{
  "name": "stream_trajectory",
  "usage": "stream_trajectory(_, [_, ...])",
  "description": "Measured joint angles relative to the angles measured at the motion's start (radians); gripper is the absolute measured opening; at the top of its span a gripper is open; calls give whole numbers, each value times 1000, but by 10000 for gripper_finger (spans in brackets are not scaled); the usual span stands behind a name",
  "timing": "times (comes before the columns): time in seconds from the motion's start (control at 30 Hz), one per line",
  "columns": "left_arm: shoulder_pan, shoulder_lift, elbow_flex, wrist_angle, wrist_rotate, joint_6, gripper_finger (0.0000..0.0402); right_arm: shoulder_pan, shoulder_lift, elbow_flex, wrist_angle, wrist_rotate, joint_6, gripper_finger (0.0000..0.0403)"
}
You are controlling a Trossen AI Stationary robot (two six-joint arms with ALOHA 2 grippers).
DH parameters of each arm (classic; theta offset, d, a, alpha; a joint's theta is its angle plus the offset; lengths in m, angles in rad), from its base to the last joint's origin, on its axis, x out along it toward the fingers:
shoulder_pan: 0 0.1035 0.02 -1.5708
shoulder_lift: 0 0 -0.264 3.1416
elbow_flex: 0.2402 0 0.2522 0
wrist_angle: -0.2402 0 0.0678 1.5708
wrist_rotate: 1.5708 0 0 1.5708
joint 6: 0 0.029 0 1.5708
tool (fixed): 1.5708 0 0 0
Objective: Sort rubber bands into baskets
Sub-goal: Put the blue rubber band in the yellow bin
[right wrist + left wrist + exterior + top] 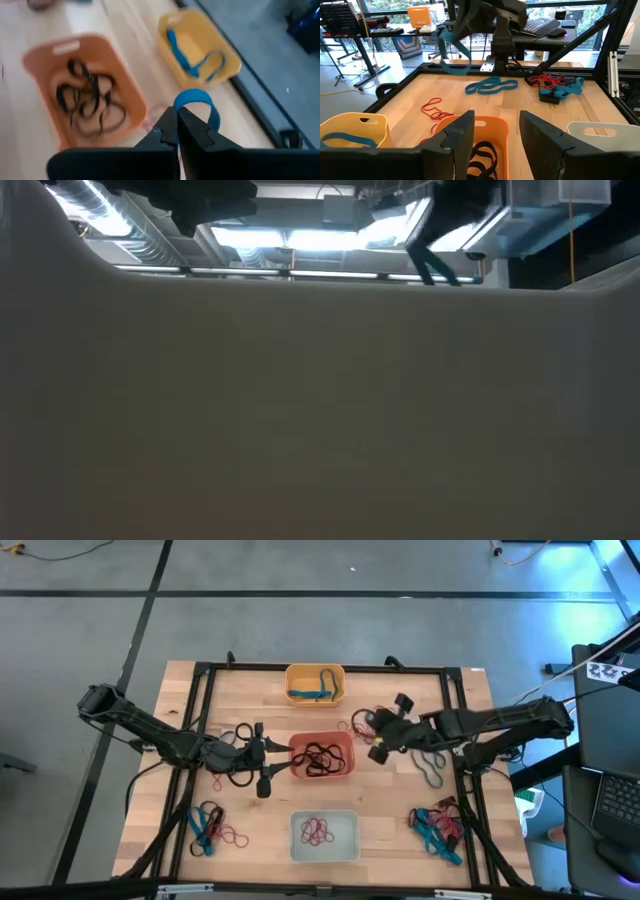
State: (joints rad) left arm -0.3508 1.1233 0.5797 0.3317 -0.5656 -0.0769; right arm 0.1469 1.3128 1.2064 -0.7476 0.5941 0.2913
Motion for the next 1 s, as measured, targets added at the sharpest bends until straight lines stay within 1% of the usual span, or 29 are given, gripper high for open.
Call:
stream_trajectory(0.23, [0,0,0,0,0,1,155,-128,0,0,202,-13,-153,7])
stream_trajectory(0.5, [0,0,0,-1,0,1,155,-289,23,-14,412,-156,-245,7])
stream_trajectory(0.6, [0,0,0,-1,0,1,155,-336,59,-15,476,-191,-274,7])
stream_trajectory(0.7, [1,0,0,-2,0,4,155,-382,108,-15,537,-260,-322,7])
stream_trajectory(0.77, [1,0,0,-2,0,4,155,-407,141,-15,584,-296,-326,7])
stream_trajectory(0.87, [2,0,0,-3,0,5,155,-439,191,-15,670,-327,-326,7])
stream_trajectory(1.0, [2,0,0,-3,0,5,155,-476,254,-15,760,-333,-327,7])
